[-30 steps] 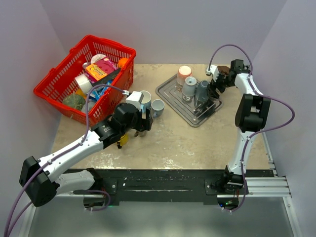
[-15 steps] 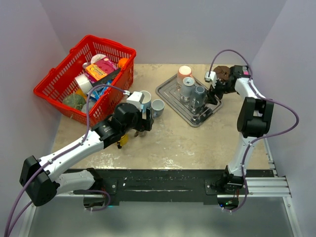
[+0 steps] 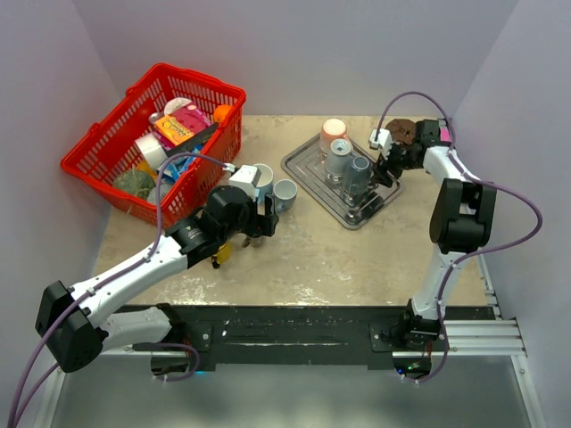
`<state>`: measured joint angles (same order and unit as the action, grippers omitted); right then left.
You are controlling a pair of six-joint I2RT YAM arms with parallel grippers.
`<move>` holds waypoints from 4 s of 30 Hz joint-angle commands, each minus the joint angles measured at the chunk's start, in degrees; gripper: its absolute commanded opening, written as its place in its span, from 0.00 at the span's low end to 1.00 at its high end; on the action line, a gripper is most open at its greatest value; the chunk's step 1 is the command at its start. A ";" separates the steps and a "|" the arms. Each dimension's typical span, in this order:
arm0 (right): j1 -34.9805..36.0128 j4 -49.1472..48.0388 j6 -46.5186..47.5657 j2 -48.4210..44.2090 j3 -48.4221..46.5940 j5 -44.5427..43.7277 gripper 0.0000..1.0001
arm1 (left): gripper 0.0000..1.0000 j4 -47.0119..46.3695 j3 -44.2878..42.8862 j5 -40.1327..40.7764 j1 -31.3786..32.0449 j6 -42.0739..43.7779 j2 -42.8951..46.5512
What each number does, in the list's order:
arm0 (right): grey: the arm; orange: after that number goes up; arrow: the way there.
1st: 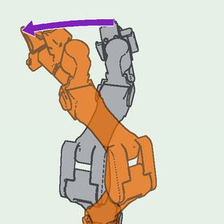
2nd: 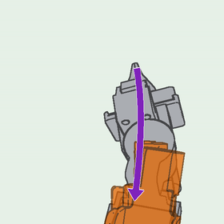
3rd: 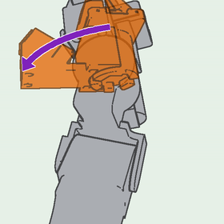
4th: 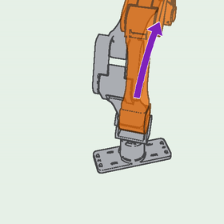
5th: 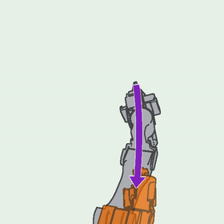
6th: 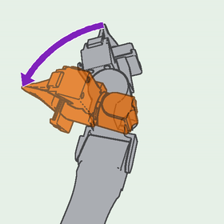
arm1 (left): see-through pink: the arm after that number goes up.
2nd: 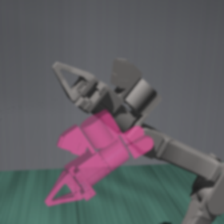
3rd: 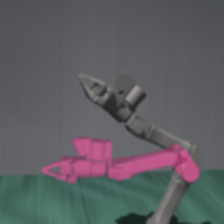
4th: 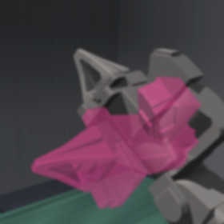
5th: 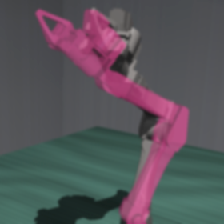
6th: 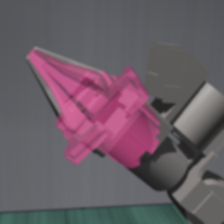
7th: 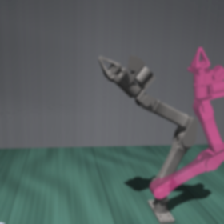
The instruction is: Turn the mug right side up
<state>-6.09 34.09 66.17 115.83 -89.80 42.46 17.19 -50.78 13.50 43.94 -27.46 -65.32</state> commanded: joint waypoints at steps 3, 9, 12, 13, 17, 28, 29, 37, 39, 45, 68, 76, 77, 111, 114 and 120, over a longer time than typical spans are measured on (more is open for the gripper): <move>1.25 -6.85 -1.05 0.00 -2.38 -0.89 0.72 | 0.93 -2.69 -0.28 -0.14 0.00 -1.01 -0.25; 1.78 3.35 3.26 4.66 -7.32 0.87 0.69 | 0.93 -2.51 -0.37 0.04 0.00 -1.19 -0.33; 2.04 5.10 4.58 5.19 -7.41 1.13 0.67 | 0.93 -2.51 -0.46 0.04 0.00 -1.10 -0.42; 2.13 5.72 5.02 5.89 -7.67 1.14 0.67 | 0.93 -2.51 -0.37 0.04 0.00 -1.10 -0.42; 2.48 11.17 8.26 8.18 -10.21 2.19 0.64 | 0.93 -2.34 -0.37 0.13 0.00 -1.01 -0.42; 3.89 11.88 9.85 4.05 -5.48 1.93 0.45 | 0.93 -2.42 0.25 0.22 0.00 -1.10 -0.42; 4.15 11.97 9.94 3.88 -5.13 1.75 0.44 | 0.93 -2.42 0.42 0.13 0.00 -1.10 -0.42; 4.94 11.09 9.59 1.60 -3.54 0.96 0.33 | 0.93 -2.78 0.95 0.13 0.00 -1.01 -0.25; 5.12 10.83 9.42 0.98 -3.37 0.87 0.32 | 0.93 -2.78 1.04 0.13 0.00 -1.10 -0.16; 5.30 9.25 7.66 -0.43 -2.93 0.70 0.31 | 0.93 -3.13 1.30 -0.05 0.00 -1.19 -0.16; 5.65 6.73 -4.44 -10.08 5.74 12.03 0.00 | 0.93 -3.65 1.57 -0.31 0.00 -1.28 0.54; 5.65 -9.11 -27.57 -19.23 12.89 8.79 0.00 | 0.93 -4.97 2.62 -0.75 0.00 -1.01 1.16; 5.65 -10.78 -29.41 -20.89 13.94 8.61 0.00 | 0.93 -5.32 2.71 -0.75 0.00 -1.01 1.16; 22.33 -61.24 -116.09 -57.64 38.03 -19.61 0.00 | 0.95 -29.48 -2.56 -21.75 -0.61 -11.37 0.11; 25.58 -65.28 -118.29 -58.61 38.56 -21.18 0.00 | 0.95 -33.53 -3.53 -25.53 -1.49 -14.19 -0.86; 30.34 -70.29 -118.82 -59.41 38.65 -23.56 0.00 | 0.93 -50.56 3.05 -30.28 -3.34 -20.52 4.14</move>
<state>22.06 -22.09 -49.78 58.70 -50.19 21.87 -15.90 -51.33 -12.34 41.58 -42.24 -65.65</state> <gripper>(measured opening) 0.169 0.941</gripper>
